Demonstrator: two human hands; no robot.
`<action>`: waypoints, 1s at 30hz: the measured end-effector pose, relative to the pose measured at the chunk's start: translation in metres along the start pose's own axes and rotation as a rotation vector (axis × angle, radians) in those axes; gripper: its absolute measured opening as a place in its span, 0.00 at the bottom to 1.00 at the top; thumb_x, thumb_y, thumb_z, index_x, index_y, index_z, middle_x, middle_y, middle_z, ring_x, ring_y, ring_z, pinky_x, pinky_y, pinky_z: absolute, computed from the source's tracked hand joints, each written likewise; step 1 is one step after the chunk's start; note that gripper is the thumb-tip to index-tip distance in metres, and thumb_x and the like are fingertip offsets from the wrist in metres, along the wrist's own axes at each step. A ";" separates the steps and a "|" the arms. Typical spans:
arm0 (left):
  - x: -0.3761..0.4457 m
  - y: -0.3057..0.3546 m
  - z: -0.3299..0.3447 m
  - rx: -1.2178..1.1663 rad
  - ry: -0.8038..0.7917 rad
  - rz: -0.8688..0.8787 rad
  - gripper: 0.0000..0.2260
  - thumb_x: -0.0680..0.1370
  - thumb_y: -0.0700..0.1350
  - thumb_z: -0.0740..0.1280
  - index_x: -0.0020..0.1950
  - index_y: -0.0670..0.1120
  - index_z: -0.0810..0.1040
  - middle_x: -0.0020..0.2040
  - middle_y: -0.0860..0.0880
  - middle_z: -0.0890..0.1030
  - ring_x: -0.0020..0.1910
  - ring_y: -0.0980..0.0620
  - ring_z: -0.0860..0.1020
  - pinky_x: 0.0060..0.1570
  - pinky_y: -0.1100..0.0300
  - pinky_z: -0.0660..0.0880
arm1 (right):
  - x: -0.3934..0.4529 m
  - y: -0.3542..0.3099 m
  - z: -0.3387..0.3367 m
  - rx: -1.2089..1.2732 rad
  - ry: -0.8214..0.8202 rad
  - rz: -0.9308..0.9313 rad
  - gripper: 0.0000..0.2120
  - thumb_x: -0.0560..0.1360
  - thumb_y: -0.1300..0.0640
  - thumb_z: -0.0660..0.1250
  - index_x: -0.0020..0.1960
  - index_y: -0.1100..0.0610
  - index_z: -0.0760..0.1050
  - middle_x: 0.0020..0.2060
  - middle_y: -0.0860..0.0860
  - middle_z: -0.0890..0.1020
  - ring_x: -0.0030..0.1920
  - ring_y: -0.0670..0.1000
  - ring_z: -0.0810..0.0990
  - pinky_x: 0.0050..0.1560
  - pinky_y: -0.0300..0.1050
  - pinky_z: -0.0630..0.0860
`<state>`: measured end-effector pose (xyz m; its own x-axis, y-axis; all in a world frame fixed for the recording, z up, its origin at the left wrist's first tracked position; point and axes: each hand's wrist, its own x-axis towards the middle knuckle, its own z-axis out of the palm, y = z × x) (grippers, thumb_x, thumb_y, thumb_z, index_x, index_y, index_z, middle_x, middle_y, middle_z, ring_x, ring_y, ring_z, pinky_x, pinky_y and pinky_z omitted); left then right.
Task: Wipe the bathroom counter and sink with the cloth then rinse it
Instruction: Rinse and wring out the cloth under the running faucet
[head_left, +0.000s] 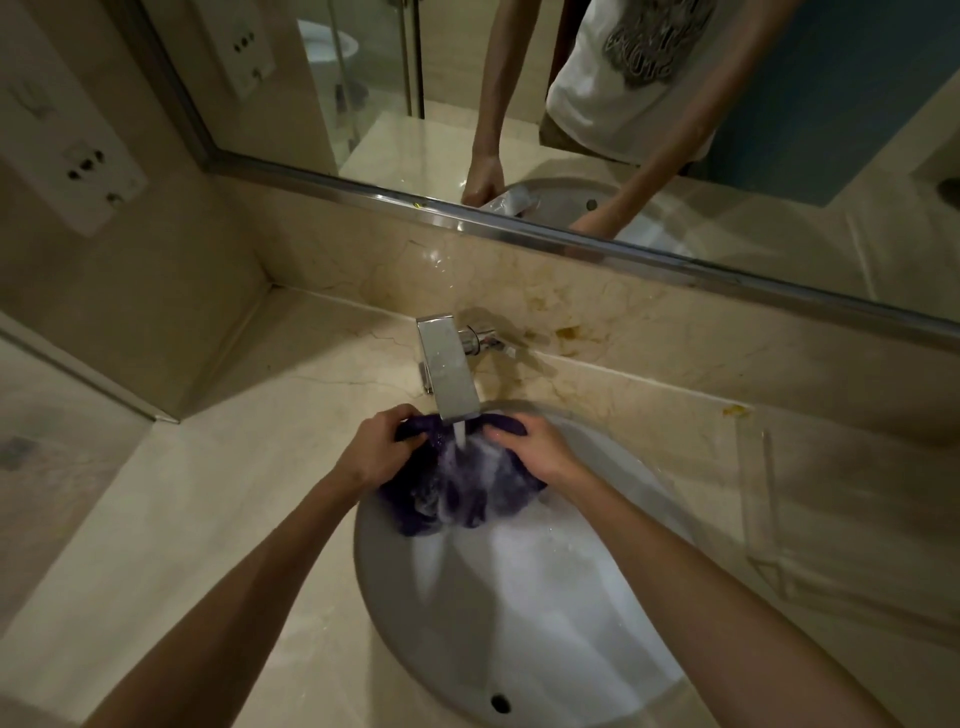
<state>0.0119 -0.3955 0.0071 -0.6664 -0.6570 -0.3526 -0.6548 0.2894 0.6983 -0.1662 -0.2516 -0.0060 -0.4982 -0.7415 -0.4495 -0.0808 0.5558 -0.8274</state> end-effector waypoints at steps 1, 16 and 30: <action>-0.001 0.006 0.002 0.040 0.035 -0.009 0.08 0.78 0.41 0.68 0.56 0.46 0.81 0.52 0.43 0.84 0.53 0.43 0.81 0.51 0.56 0.75 | 0.001 0.000 0.004 -0.015 0.031 0.015 0.12 0.82 0.58 0.70 0.65 0.58 0.82 0.53 0.56 0.87 0.55 0.56 0.84 0.57 0.47 0.76; -0.060 -0.001 0.086 -0.142 0.227 0.076 0.40 0.61 0.49 0.83 0.68 0.43 0.69 0.63 0.47 0.74 0.53 0.58 0.79 0.55 0.58 0.79 | -0.010 0.006 0.034 0.493 0.042 0.350 0.20 0.76 0.54 0.77 0.65 0.58 0.78 0.52 0.56 0.86 0.51 0.57 0.86 0.52 0.52 0.85; -0.024 -0.031 0.076 0.097 0.287 0.178 0.27 0.68 0.57 0.75 0.64 0.48 0.77 0.56 0.52 0.81 0.54 0.54 0.80 0.58 0.61 0.76 | -0.016 0.001 0.032 0.918 -0.008 0.432 0.25 0.81 0.35 0.64 0.60 0.55 0.82 0.55 0.57 0.87 0.60 0.62 0.84 0.62 0.59 0.78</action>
<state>0.0205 -0.3358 -0.0534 -0.6549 -0.7550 -0.0315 -0.5771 0.4728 0.6659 -0.1303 -0.2510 -0.0101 -0.3215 -0.5495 -0.7711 0.8015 0.2757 -0.5306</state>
